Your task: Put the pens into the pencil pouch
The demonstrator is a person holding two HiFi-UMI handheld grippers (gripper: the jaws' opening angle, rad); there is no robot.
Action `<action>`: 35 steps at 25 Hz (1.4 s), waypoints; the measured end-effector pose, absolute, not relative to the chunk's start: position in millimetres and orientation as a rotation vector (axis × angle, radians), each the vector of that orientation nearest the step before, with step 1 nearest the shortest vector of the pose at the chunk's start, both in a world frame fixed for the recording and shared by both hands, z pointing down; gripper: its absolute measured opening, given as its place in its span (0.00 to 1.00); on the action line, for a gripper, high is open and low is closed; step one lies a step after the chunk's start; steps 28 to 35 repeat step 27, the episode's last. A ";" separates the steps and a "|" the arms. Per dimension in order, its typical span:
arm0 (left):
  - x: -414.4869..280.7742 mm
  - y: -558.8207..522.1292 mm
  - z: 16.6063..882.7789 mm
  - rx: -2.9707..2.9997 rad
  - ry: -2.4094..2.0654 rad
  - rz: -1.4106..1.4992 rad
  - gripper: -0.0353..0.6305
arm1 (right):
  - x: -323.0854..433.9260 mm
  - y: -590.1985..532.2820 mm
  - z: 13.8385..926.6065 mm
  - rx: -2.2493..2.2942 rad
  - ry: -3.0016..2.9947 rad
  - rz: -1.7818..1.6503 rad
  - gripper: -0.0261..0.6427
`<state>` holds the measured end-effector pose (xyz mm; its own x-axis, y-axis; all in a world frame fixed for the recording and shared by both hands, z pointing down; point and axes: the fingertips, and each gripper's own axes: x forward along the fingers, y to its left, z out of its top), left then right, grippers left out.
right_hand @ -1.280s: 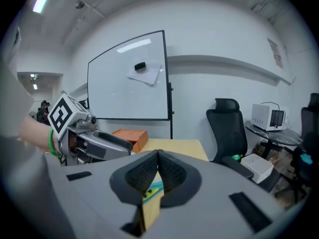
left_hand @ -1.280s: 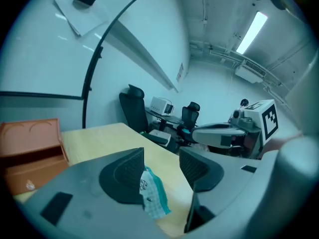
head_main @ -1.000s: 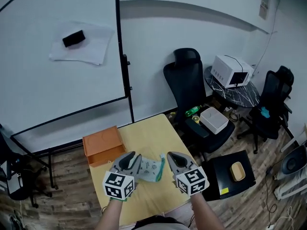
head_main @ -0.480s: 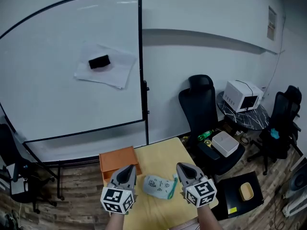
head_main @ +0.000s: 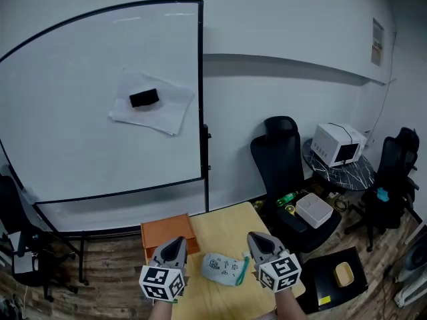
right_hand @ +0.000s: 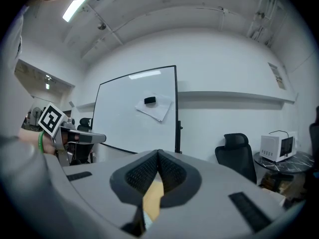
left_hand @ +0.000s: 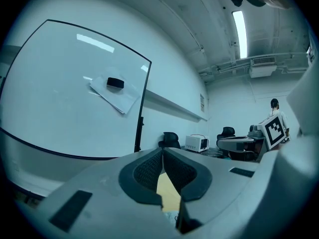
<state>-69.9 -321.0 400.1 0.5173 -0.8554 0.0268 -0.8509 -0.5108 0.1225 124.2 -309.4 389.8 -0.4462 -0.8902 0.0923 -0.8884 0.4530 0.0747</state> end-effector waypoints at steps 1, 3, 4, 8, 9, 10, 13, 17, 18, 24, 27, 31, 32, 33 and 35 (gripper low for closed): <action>-70.4 -321.3 399.9 2.631 -1.484 -0.056 0.08 | 123.6 -309.5 390.2 1.582 -2.574 -0.024 0.04; -70.7 -322.8 398.7 2.634 -1.477 -0.056 0.08 | 122.3 -310.3 390.1 1.576 -2.575 -0.026 0.04; -70.7 -323.7 398.1 2.637 -1.475 -0.056 0.08 | 121.3 -310.9 390.1 1.570 -2.578 -0.027 0.04; -70.9 -324.8 398.3 2.646 -1.469 -0.049 0.08 | 116.7 -310.6 392.0 1.547 -2.589 -0.026 0.04; -70.6 -324.3 398.1 2.647 -1.469 -0.046 0.08 | 116.4 -310.0 392.1 1.542 -2.591 -0.026 0.04; -70.1 -323.9 398.0 2.649 -1.468 -0.044 0.08 | 116.3 -309.4 392.1 1.539 -2.592 -0.026 0.04; -68.3 -323.6 399.2 2.652 -1.468 -0.037 0.08 | 116.3 -308.8 391.8 1.531 -2.597 -0.030 0.04; -67.7 -324.9 398.6 2.659 -1.462 -0.023 0.08 | 113.4 -309.2 390.4 1.526 -2.604 -0.030 0.04; -67.2 -325.0 398.2 2.661 -1.459 -0.021 0.08 | 113.2 -308.9 390.5 1.525 -2.604 -0.029 0.04; -63.1 -322.6 396.7 2.669 -1.443 -0.024 0.08 | 115.1 -306.3 389.5 1.524 -2.610 -0.031 0.04; -61.4 -321.1 394.7 2.673 -1.436 -0.023 0.08 | 115.6 -305.0 385.8 1.525 -2.614 -0.037 0.04; -61.4 -321.1 394.7 2.673 -1.436 -0.023 0.08 | 115.6 -305.0 385.8 1.525 -2.614 -0.037 0.04; -61.4 -321.1 394.7 2.673 -1.436 -0.023 0.08 | 115.6 -305.0 385.8 1.525 -2.614 -0.037 0.04; -61.4 -321.1 394.7 2.673 -1.436 -0.023 0.08 | 115.6 -305.0 385.8 1.525 -2.614 -0.037 0.04; -61.4 -321.1 394.7 2.673 -1.436 -0.023 0.08 | 115.6 -305.0 385.8 1.525 -2.614 -0.037 0.04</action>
